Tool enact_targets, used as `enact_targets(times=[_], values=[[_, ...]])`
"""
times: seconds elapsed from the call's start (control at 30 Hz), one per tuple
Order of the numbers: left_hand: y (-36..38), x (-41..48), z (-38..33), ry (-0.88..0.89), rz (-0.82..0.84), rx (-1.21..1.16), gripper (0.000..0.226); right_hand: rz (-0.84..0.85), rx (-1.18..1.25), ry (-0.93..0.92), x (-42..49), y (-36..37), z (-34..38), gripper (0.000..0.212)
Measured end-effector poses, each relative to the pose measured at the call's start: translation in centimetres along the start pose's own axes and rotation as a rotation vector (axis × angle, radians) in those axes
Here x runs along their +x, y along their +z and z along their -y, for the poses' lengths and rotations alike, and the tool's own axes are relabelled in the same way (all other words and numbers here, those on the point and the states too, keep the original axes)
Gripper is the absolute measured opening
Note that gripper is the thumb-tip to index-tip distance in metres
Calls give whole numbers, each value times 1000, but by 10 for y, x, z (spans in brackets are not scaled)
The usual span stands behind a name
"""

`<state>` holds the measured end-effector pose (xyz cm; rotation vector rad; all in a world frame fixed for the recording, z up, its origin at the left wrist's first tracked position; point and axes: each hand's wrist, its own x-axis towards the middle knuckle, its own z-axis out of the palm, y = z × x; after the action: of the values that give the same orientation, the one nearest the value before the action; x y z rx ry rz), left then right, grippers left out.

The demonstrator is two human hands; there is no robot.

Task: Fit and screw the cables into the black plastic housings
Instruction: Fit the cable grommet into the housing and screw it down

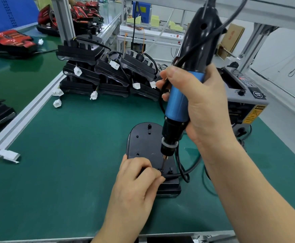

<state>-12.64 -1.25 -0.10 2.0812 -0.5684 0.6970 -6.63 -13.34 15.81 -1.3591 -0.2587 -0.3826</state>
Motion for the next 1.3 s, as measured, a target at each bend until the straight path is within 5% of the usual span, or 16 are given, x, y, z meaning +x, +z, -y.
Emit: enact_targets(times=[1.03, 1.3], values=[[0, 1, 0, 23, -13, 7, 10, 136, -326, -134, -10, 33, 0, 23], [-2, 1, 0, -7, 15, -16, 8, -82, -86, -46, 4, -5, 13, 23]])
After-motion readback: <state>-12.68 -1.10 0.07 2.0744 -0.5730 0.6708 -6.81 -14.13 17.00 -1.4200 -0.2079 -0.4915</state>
